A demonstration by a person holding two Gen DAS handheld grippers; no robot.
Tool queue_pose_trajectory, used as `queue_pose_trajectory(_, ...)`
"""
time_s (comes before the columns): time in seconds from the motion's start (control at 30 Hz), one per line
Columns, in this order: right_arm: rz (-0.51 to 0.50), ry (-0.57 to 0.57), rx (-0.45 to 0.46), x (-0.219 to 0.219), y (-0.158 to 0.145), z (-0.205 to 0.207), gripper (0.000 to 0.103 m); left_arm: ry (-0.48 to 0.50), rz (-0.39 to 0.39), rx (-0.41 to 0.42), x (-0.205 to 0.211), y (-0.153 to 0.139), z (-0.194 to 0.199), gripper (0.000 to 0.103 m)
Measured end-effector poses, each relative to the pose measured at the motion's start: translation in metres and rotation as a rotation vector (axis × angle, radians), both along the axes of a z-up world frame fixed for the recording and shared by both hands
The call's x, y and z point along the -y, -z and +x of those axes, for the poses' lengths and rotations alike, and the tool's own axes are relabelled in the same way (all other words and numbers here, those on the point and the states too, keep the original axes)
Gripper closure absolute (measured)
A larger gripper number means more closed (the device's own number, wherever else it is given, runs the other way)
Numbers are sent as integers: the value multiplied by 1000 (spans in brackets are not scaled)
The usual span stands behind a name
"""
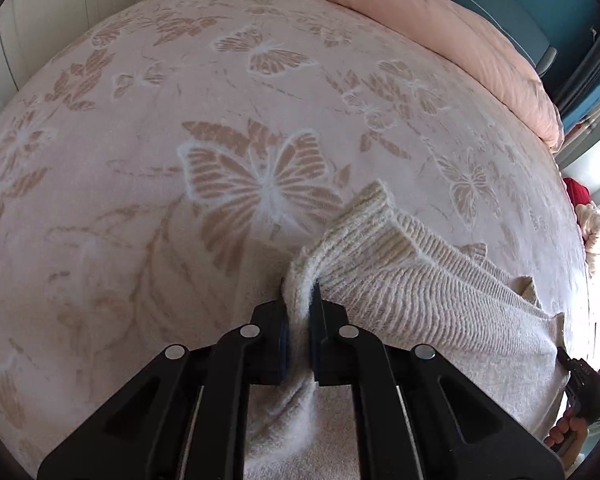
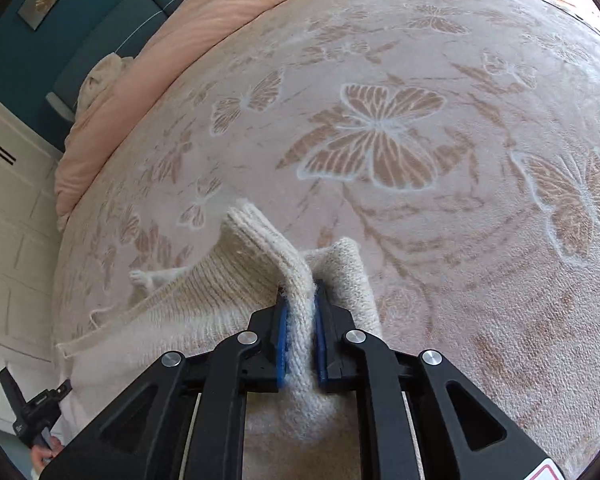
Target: Fold small clothes
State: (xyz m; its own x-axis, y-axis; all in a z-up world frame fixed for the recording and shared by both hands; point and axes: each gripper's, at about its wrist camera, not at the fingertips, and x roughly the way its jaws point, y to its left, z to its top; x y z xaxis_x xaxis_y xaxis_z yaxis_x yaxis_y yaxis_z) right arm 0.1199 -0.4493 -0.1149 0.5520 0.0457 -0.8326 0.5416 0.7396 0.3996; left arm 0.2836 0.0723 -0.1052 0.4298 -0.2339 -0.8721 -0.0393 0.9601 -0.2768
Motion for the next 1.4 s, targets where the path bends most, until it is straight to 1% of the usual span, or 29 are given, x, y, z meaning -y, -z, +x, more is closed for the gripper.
queue_pose_trajectory(0.07,-29,-1,24,-5,-17,-5,80,7,3,20,0,-2,-5,87)
queue_pose_trajectory(0.13,-79,0,76,-14,-41,-21,72,2,12,24,-3,-11,-14,70)
queue_pose_trajectory(0.17,-111,-13,101,-24,-55,-32,68,-1,4,33,-6,-18,-22,65)
queue_pose_trajectory(0.2,-138,-43,118,-38,-67,-42,68,-10,-7,44,-10,-27,-32,62)
queue_pose_trajectory(0.27,-150,-141,149,-73,-81,-59,68,-15,-48,79,-15,-46,-60,62)
queue_pose_trajectory(0.33,-136,-271,146,-130,-81,-68,73,-5,-84,104,-6,-61,-94,61)
queue_pose_trajectory(0.4,-82,-397,129,-188,-69,-72,81,60,-108,92,21,-63,-125,61)
queue_pose_trajectory(0.43,-61,-454,117,-212,-61,-72,83,106,-105,81,39,-60,-137,61)
queue_pose_trajectory(0.47,-64,-499,106,-234,-54,-70,84,169,-82,70,59,-54,-147,61)
queue_pose_trajectory(0.53,-94,-534,72,-254,-39,-66,87,237,30,39,88,-37,-157,61)
queue_pose_trajectory(0.6,-106,-459,20,-233,-26,-66,88,210,91,7,87,-22,-157,61)
queue_pose_trajectory(0.63,-98,-387,-1,-209,-19,-72,88,183,102,-10,78,-16,-155,61)
queue_pose_trajectory(0.67,-79,-310,-20,-181,-14,-80,92,142,113,-31,63,-10,-153,61)
queue_pose_trajectory(0.7,-63,-246,-39,-152,-8,-92,102,100,101,-49,43,-5,-154,61)
queue_pose_trajectory(0.77,-17,-181,-60,-108,-3,-114,103,48,23,-73,8,2,-157,71)
queue_pose_trajectory(0.83,23,-126,-46,-85,-12,-138,103,27,-70,-76,-13,1,-165,74)
queue_pose_trajectory(0.87,26,-93,-30,-79,-20,-150,87,6,-107,-68,-22,-5,-171,72)
queue_pose_trajectory(0.9,23,-62,-13,-73,-27,-161,74,-17,-136,-53,-29,-10,-177,65)
queue_pose_trajectory(0.93,37,-48,11,-70,-32,-172,65,-47,-165,-31,-37,-17,-186,59)
queue_pose_trajectory(0.97,61,-34,33,-68,-33,-181,47,-85,-189,-7,-44,-23,-194,41)
queue_pose_trajectory(1.0,88,-15,45,-67,-30,-189,39,-132,-213,13,-51,-26,-202,24)
queue_pose_trajectory(1.03,117,1,45,-66,-25,-193,37,-178,-236,19,-57,-26,-208,16)
queue_pose_trajectory(1.07,146,13,36,-66,-19,-193,36,-203,-266,14,-60,-23,-210,15)
queue_pose_trajectory(1.13,210,50,9,-66,-2,-184,35,-228,-295,-40,-61,-8,-203,15)
queue_pose_trajectory(1.2,273,81,18,-64,10,-171,35,-264,-313,-71,-59,4,-191,15)
queue_pose_trajectory(1.3,287,161,42,-58,14,-153,33,-331,-300,-54,-58,12,-172,16)
queue_pose_trajectory(1.33,302,178,60,-54,13,-145,33,-348,-287,-56,-59,13,-166,20)
queue_pose_trajectory(1.37,318,195,59,-51,14,-138,36,-349,-293,-60,-60,13,-159,29)
queue_pose_trajectory(1.4,341,203,59,-48,14,-131,64,-329,-305,-71,-58,12,-152,55)
